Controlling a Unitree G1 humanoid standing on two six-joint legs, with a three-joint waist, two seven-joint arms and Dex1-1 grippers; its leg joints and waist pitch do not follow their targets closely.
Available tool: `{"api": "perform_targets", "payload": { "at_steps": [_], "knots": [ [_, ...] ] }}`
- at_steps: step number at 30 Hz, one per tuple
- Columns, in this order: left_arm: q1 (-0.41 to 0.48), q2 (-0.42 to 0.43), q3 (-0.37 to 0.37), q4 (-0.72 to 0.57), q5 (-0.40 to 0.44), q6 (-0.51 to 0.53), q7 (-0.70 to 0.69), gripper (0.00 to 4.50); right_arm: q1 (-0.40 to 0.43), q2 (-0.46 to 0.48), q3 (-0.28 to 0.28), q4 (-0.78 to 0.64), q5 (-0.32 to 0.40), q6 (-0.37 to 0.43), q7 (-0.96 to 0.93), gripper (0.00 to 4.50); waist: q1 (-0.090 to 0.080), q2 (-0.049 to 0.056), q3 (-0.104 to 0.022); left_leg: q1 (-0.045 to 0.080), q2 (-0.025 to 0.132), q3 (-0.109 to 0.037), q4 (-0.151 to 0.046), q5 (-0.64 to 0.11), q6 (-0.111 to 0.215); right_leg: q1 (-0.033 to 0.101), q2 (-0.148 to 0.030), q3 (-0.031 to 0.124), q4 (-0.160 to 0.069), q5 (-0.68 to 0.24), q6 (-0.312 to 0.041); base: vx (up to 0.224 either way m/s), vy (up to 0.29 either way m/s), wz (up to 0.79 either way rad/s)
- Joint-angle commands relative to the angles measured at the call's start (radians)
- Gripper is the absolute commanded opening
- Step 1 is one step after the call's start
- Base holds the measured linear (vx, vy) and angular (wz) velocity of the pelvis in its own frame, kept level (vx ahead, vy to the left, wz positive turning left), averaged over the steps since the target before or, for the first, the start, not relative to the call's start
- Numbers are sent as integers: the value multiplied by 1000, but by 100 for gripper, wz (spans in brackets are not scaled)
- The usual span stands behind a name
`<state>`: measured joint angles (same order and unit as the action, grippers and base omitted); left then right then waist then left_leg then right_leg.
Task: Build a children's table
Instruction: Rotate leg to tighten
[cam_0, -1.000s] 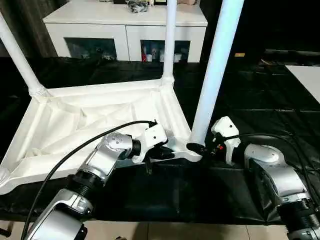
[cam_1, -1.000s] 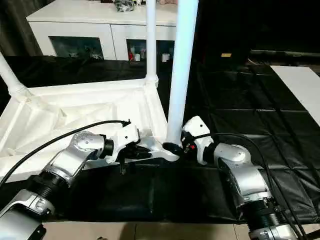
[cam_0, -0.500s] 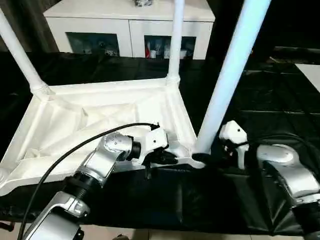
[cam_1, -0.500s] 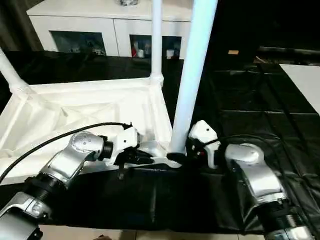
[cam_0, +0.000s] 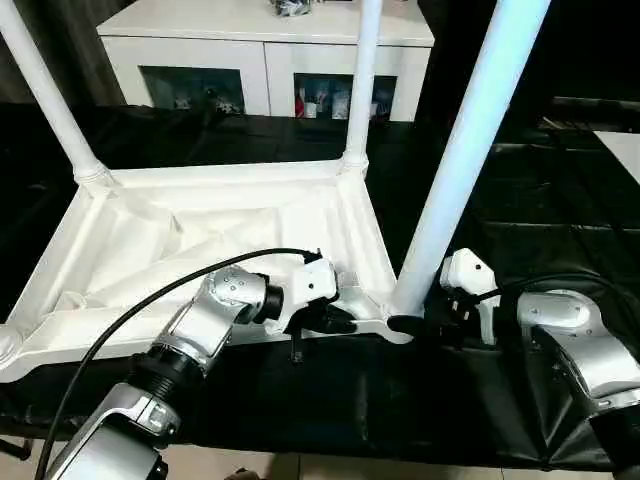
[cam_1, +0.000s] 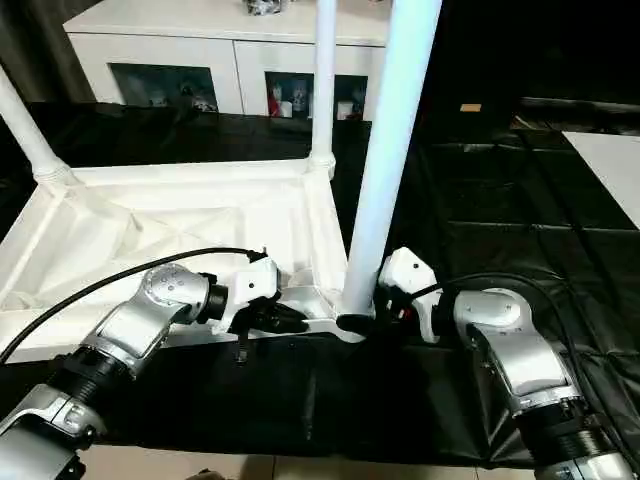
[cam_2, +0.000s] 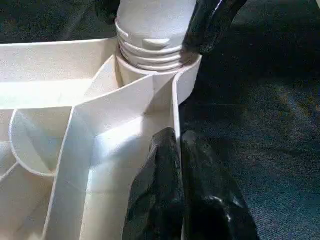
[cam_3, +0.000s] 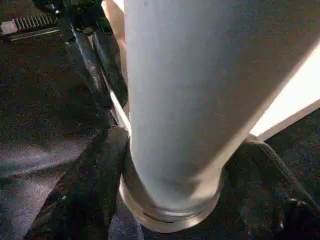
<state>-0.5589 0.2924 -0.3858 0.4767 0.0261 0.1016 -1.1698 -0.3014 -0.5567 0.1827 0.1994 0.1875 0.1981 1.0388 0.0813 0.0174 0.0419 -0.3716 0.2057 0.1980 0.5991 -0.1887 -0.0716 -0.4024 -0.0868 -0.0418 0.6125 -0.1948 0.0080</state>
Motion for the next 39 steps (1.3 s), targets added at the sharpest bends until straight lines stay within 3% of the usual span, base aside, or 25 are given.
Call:
{"api": "perform_targets", "payload": {
  "at_steps": [1, 2, 19, 27, 28, 33, 34, 39],
  "knots": [
    [-5, -4, -12, -21, -8, -28, -18, 0, -8, -7, -14, 24, -35, -3, -38, 351, -5, -9, -61, 13, 24, -11, -67, -175, 69, 49, -43, 31, -66, -88, -255, 0, 0, 0],
    [-5, -5, -12, -21, -8, -28, -17, 0, -9, -8, -10, 26, -44, -12, -43, 368, -5, -11, -60, 13, 24, -11, -67, -179, 67, 49, -43, 32, -66, -90, -254, 0, 0, 0],
    [-5, -2, -9, -16, -11, -29, -15, 0, 11, -18, 0, 3, 5, 7, 34, 368, -1, -14, -62, 12, 24, -10, -64, -159, 83, 50, -44, 32, -63, -68, -257, 0, 0, 0],
    [-5, 2, -7, -14, -10, -33, -14, 0, 3, -8, -11, 19, 3, 13, 18, 368, -2, -13, -61, 12, 24, -11, -65, -167, 75, 50, -43, 31, -64, -93, -252, 0, 0, 0],
    [-5, 3, -6, -14, -11, -33, -14, 0, 3, -5, -12, 19, 6, 15, 19, 344, -2, -13, -61, 13, 24, -10, -65, -166, 76, 49, -43, 31, -64, -90, -252, 0, 0, 0],
    [-4, 5, -7, -16, -11, -33, -17, 0, 6, -2, -11, 14, 12, 20, 21, 318, -1, -12, -62, 12, 24, -10, -65, -161, 78, 50, -44, 31, -63, -76, -257, 0, 0, 0],
    [-3, 5, -7, -16, -11, -33, -17, 0, 6, -1, -11, 13, 14, 21, 22, 292, -1, -14, -62, 13, 24, -10, -65, -163, 78, 50, -44, 31, -63, -79, -256, 0, 0, 0],
    [2, 10, -10, -22, -12, -28, -25, 0, 10, 7, -20, 6, 35, 28, 30, 275, -1, -12, -62, 13, 24, -10, -65, -162, 78, 50, -44, 31, -63, -81, -256, 0, 0, 0]
  ]
}}
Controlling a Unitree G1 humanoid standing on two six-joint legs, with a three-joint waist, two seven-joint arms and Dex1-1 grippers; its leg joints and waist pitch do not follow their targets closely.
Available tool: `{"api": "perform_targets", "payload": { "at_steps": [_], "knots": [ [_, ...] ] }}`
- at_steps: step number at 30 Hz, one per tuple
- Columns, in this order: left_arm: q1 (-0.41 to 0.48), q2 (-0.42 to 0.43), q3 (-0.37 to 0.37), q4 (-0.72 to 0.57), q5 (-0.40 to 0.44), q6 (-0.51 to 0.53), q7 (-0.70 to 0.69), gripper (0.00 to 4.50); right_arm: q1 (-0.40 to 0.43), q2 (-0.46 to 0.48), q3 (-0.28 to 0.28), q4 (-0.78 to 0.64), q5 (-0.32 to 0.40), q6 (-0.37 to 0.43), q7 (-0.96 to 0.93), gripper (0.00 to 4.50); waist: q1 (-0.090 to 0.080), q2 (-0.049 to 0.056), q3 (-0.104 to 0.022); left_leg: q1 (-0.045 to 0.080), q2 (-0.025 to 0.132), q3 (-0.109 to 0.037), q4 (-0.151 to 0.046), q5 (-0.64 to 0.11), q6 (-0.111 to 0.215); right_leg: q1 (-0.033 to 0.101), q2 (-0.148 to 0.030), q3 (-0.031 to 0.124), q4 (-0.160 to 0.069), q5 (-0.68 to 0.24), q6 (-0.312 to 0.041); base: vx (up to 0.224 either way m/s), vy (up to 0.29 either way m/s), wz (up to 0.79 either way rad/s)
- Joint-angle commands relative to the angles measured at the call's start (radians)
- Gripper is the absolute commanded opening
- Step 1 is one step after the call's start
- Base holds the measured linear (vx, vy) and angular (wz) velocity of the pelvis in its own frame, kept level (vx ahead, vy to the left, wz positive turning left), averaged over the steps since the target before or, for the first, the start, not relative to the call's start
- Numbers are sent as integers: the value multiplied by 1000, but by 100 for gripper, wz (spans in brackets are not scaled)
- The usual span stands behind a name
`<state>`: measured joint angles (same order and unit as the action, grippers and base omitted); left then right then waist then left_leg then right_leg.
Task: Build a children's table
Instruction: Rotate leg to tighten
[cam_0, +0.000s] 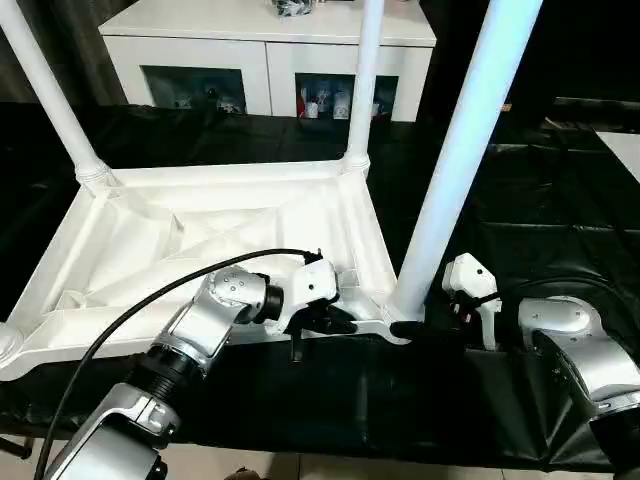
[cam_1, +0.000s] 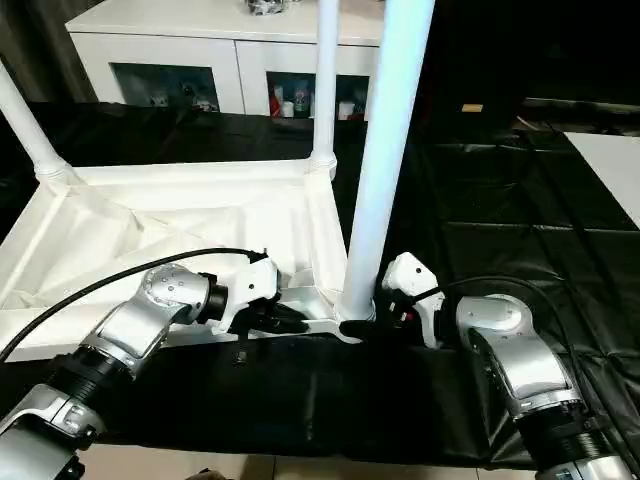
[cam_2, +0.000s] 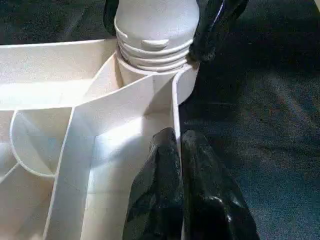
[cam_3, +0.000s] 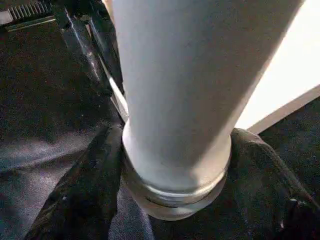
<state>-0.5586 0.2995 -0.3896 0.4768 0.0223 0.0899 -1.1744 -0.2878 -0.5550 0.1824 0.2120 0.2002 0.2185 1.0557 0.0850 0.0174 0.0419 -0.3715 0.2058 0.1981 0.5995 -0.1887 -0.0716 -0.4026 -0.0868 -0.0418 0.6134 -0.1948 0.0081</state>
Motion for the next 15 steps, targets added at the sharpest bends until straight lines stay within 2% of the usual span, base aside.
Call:
{"api": "perform_targets", "payload": {
  "at_steps": [1, 9, 10, 11, 12, 13, 15],
  "knots": [
    [3, 4, -7, -23, -9, -16, -21, 0, -3, 7, -21, -7, 26, 9, 15, 275, -5, -14, -61, 12, 24, -10, -66, -166, 77, 50, -44, 31, -65, -87, -255, 0, 0, 0],
    [9, 5, -6, -30, -13, -10, -25, 0, 10, 39, -47, -7, 67, 19, -1, 272, -4, -12, -62, 13, 24, -10, -66, -163, 75, 49, -44, 32, -64, -83, -254, 0, 0, 0],
    [8, 0, -4, -23, -10, -3, -10, 0, 7, 67, -66, 5, 79, 21, -36, 272, -4, -11, -62, 12, 23, -11, -66, -164, 75, 49, -44, 31, -64, -83, -255, 0, 0, 0],
    [-5, -21, 4, 10, 7, 24, 49, 0, -8, 144, -111, 49, 83, 10, -158, 272, -6, -10, -61, 12, 24, -10, -66, -170, 72, 47, -44, 31, -65, -89, -257, 0, 0, 0],
    [-12, -31, 8, 28, 15, 38, 78, 0, -16, 177, -128, 69, 81, 6, -214, 272, -8, -9, -61, 12, 23, -9, -66, -175, 69, 44, -44, 32, -65, -94, -259, 0, 0, 0],
    [-24, -53, 19, 56, 20, 44, 125, 0, -19, 212, -139, 83, 79, -1, -264, 272, -17, -11, -58, 10, 18, -11, -70, -205, 40, 43, -45, 29, -72, -163, -245, 0, 0, 0],
    [-38, -76, 29, 84, 25, 50, 172, 0, -20, 249, -147, 91, 79, -4, -309, 272, -21, -12, -58, 15, 18, -13, -73, -227, 22, 43, -43, 28, -76, -207, -227, 0, 0, 0]
  ]
}}
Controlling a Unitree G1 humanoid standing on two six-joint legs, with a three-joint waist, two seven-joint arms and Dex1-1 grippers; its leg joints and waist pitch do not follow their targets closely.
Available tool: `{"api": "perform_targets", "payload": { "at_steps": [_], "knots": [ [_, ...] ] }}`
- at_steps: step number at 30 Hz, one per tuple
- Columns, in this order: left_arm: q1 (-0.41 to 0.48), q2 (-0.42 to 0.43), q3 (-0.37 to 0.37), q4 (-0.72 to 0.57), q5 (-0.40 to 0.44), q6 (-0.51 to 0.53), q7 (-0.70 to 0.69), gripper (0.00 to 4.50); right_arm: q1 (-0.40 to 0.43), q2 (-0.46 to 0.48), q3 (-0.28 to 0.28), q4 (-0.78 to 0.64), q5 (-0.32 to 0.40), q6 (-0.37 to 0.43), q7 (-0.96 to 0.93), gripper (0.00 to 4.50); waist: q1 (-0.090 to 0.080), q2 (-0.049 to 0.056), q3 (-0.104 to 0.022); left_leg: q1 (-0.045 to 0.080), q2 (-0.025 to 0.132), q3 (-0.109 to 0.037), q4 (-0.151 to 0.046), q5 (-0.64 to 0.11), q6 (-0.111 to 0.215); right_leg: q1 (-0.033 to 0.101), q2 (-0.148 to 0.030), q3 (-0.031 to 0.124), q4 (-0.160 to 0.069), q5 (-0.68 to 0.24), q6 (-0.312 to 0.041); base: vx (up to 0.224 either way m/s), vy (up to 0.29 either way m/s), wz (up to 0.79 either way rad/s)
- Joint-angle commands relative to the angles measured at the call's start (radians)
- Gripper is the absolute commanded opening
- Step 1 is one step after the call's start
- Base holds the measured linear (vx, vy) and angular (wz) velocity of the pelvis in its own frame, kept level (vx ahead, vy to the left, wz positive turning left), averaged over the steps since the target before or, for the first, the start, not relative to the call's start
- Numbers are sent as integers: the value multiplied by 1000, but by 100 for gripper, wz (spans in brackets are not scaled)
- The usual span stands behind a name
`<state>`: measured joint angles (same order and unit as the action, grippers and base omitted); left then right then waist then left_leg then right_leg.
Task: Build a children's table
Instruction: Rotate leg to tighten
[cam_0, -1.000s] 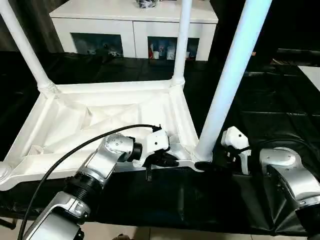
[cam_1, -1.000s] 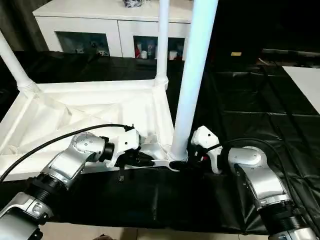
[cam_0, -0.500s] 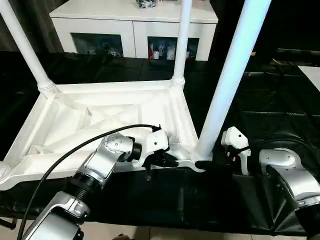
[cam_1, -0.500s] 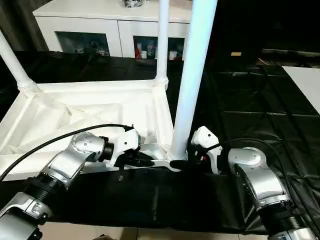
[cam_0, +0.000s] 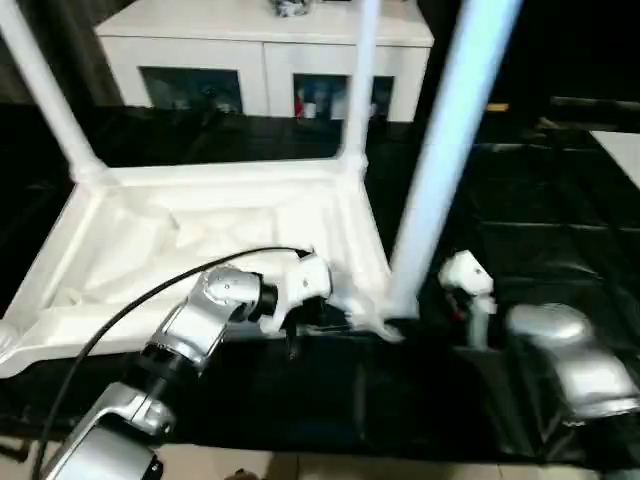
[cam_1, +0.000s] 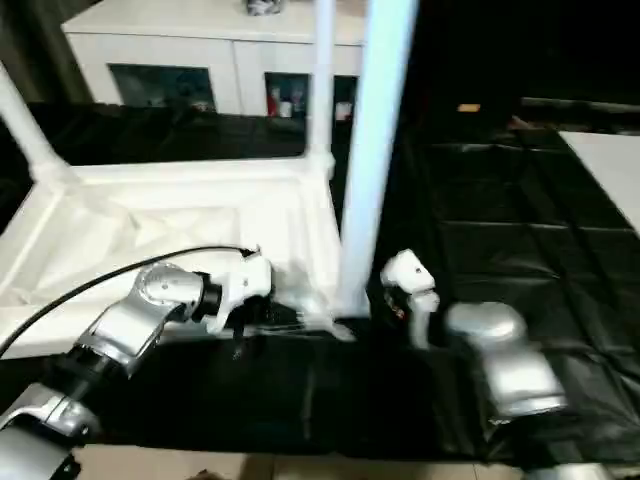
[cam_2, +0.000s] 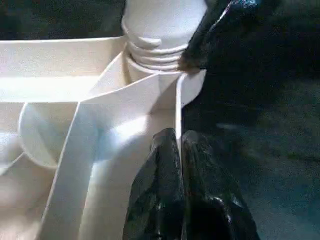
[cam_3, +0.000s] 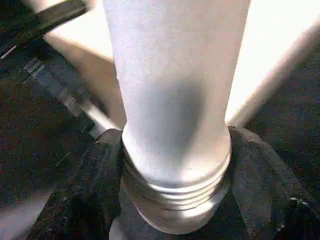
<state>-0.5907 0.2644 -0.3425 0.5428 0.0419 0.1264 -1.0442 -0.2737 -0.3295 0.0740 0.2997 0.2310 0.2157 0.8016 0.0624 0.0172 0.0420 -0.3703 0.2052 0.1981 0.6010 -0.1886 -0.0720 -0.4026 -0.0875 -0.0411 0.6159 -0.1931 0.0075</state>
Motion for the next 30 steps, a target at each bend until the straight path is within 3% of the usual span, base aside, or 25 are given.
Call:
{"api": "perform_targets", "payload": {
  "at_steps": [1, 4, 7, 8, 10, 13, 17, 21, 24, 27, 28, 29, 30],
  "knots": [
    [-50, -109, -1, 94, 23, 37, 166, 0, -45, 128, -40, 21, 32, -6, -185, 272, -8, -7, -54, 16, 19, -13, -78, -245, 10, 38, -42, 30, -83, -228, -221, 0, 0, 0],
    [-80, -158, 11, 138, 28, 61, 240, 0, -68, 195, -30, 50, -4, -21, -288, 272, -12, -9, -58, 11, 18, -17, -80, -231, 3, 44, -43, 29, -82, -210, -208, 0, 0, 0],
    [-120, -235, 41, 197, 27, 105, 370, 0, -120, 275, -22, 137, -101, -11, -490, 271, -26, -9, -58, 9, 11, -16, -77, -218, 0, 43, -42, 28, -83, -197, -215, 0, 0, 0],
    [-138, -279, 51, 232, 44, 116, 447, 0, -156, 313, 8, 205, -168, -23, -577, 271, -24, -4, -59, 10, 11, -17, -77, -225, 5, 45, -44, 27, -86, -213, -210, 0, 0, 0],
    [-146, -297, 41, 246, 66, 109, 484, 0, -176, 329, 41, 235, -199, -44, -585, 271, -30, -9, -59, 10, 9, -15, -76, -225, 7, 45, -42, 27, -89, -212, -207, 0, 0, 0],
    [-153, -306, 47, 261, 77, 77, 507, 0, -170, 358, 25, 206, -155, -78, -527, 340, -24, -8, -60, 7, 11, -14, -74, -204, 41, 48, -43, 29, -88, -174, -204, 0, 0, 0],
    [-145, -281, 46, 244, 78, 38, 486, 0, -147, 335, 43, 129, -129, -87, -423, 368, -26, -6, -59, 0, 11, -17, -77, -215, 62, 53, -42, 25, -86, -166, -201, 0, 0, 0],
    [-131, -235, 27, 218, 92, -11, 432, 0, -109, 260, 48, 1, -104, -22, -354, 395, -30, -5, -60, 1, 13, -20, -79, -225, 57, 52, -42, 25, -91, -205, -186, 0, 0, 0],
    [-112, -207, 32, 195, 98, -17, 406, 0, -75, 139, 44, -75, -102, 28, -273, 427, -23, -4, -62, 6, 16, -16, -73, -185, 69, 51, -39, 28, -81, -105, -219, 0, 0, 0],
    [-94, -176, 21, 166, 95, -42, 355, 0, -55, 47, 40, -108, -103, 45, -187, 427, -16, -4, -61, 8, 19, -14, -73, -193, 80, 51, -42, 29, -81, -110, -227, 0, 0, 0],
    [-77, -152, 14, 138, 84, -43, 304, 0, -37, -35, 38, -132, -107, 44, -97, 427, -12, 8, -58, 9, 18, -14, -73, -204, 77, 48, -42, 29, -83, -122, -232, 0, 0, 0],
    [-67, -133, 8, 121, 77, -51, 267, 0, -20, -95, 39, -156, -101, 46, -19, 427, -6, -1, -59, 8, 20, -13, -72, -210, 79, 53, -42, 30, -83, -117, -231, 0, 0, 0],
    [-61, -122, 3, 112, 74, -57, 245, 0, -9, -129, 41, -171, -96, 47, 28, 427, -1, -3, -58, 9, 22, -14, -72, -212, 83, 54, -43, 31, -84, -117, -231, 0, 0, 0]
  ]
}}
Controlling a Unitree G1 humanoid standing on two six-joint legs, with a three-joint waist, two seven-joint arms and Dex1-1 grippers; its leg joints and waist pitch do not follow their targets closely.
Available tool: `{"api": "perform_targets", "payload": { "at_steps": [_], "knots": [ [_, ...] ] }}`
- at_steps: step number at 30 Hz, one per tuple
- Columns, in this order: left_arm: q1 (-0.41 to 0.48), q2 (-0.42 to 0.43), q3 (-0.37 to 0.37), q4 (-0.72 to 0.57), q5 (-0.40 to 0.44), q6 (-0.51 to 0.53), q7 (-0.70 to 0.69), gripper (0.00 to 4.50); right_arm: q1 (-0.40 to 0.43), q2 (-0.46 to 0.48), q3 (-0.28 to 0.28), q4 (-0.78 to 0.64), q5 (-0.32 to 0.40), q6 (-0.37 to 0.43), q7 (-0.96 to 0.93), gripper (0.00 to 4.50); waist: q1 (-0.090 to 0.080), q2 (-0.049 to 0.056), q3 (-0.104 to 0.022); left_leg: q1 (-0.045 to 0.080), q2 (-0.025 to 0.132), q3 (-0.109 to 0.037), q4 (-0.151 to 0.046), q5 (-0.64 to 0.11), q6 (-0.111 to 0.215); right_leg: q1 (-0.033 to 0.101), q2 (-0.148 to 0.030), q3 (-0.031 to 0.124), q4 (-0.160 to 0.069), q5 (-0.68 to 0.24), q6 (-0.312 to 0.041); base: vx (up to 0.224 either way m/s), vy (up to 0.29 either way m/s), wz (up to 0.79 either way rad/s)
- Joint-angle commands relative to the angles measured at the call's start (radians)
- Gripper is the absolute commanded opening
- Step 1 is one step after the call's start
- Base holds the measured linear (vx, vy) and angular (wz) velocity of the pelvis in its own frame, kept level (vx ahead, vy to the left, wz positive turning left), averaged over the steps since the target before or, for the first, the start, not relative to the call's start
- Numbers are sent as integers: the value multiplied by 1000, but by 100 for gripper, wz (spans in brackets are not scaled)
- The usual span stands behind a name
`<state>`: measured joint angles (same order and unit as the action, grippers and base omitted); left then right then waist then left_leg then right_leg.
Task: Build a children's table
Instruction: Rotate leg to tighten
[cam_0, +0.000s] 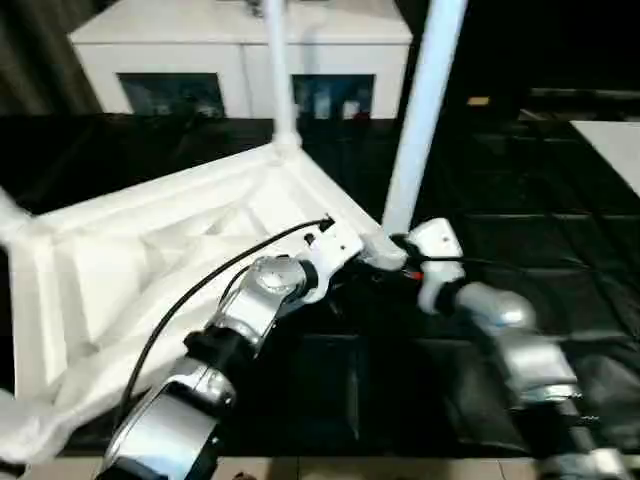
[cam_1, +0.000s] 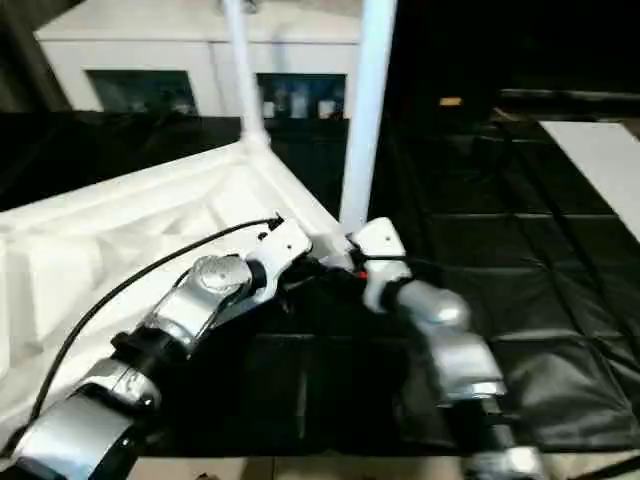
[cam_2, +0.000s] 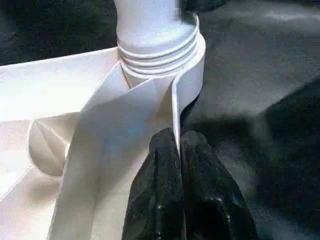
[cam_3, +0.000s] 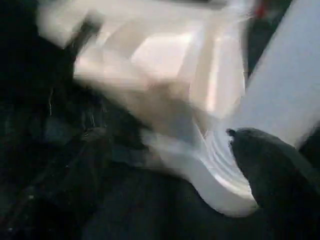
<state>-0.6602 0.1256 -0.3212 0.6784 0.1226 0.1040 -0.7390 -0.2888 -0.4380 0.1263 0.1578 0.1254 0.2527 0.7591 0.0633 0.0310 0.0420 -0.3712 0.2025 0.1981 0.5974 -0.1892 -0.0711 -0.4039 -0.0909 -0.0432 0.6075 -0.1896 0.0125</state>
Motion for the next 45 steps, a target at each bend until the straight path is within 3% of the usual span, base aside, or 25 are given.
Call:
{"api": "perform_targets", "payload": {
  "at_steps": [1, 4, 5, 6, 12, 20, 24, 25, 34, 41, 45],
  "knots": [
    [14, 28, -24, -34, -12, -41, -87, 0, 16, -52, -9, -44, 18, 14, 110, 427, 1, -16, -58, 9, 25, -12, -68, -207, 86, 53, -41, 33, -73, -120, -240, 0, 0, 0],
    [42, 73, -48, -85, -41, -69, -210, 0, 44, -151, -6, -88, 55, 34, 210, 427, -3, -20, -54, 4, 22, -14, -70, -224, 89, 54, -43, 31, -78, -183, -225, 0, 0, 0],
    [57, 95, -61, -113, -60, -76, -276, 0, 52, -182, -7, -101, 68, 43, 241, 427, -3, -18, -54, 6, 24, -15, -71, -230, 88, 52, -44, 31, -80, -196, -225, 0, 0, 0],
    [68, 115, -69, -137, -70, -68, -316, 0, 55, -204, -8, -110, 78, 49, 262, 427, -2, -23, -54, 8, 27, -15, -72, -230, 88, 52, -45, 32, -79, -207, -226, 0, 0, 0],
    [105, 165, -73, -230, -130, -49, -446, 0, 21, -197, -31, -72, 97, 37, 283, 427, -1, -21, -52, 14, 30, -11, -73, -244, 72, 39, -44, 33, -80, -239, -235, 0, 0, 0],
    [105, 171, -77, -240, -125, -47, -455, 0, 10, -185, 29, -63, 111, 60, 338, 427, 2, -25, -56, 9, 28, -10, -69, -192, 81, 45, -44, 32, -69, -162, -243, 0, 0, 0],
    [107, 171, -75, -245, -124, -44, -456, 0, 7, -183, 34, -54, 110, 57, 341, 427, 2, -26, -55, 9, 28, -10, -69, -199, 78, 45, -44, 32, -71, -185, -237, 0, 0, 0],
    [108, 172, -75, -247, -124, -43, -459, 0, 0, -171, 35, -41, 107, 54, 337, 401, 2, -24, -55, 10, 28, -11, -69, -198, 76, 45, -44, 32, -71, -185, -237, 0, 0, 0],
    [109, 169, -75, -248, -121, -41, -459, 0, -17, -126, 58, 4, 98, 42, 333, 332, 2, -26, -58, 9, 26, -10, -66, -171, 81, 46, -42, 31, -66, -146, -248, 0, 0, 0],
    [110, 173, -74, -241, -118, -43, -457, 0, -19, -131, 67, 19, 91, 38, 345, 276, 2, -26, -57, 9, 27, -10, -67, -183, 77, 47, -43, 32, -68, -166, -244, 0, 0, 0],
    [108, 175, -75, -233, -112, -49, -454, 0, -17, -133, 68, 23, 84, 32, 355, 264, 3, -26, -58, 9, 27, -9, -66, -172, 80, 47, -43, 32, -66, -151, -246, 0, 0, 0]
  ]
}}
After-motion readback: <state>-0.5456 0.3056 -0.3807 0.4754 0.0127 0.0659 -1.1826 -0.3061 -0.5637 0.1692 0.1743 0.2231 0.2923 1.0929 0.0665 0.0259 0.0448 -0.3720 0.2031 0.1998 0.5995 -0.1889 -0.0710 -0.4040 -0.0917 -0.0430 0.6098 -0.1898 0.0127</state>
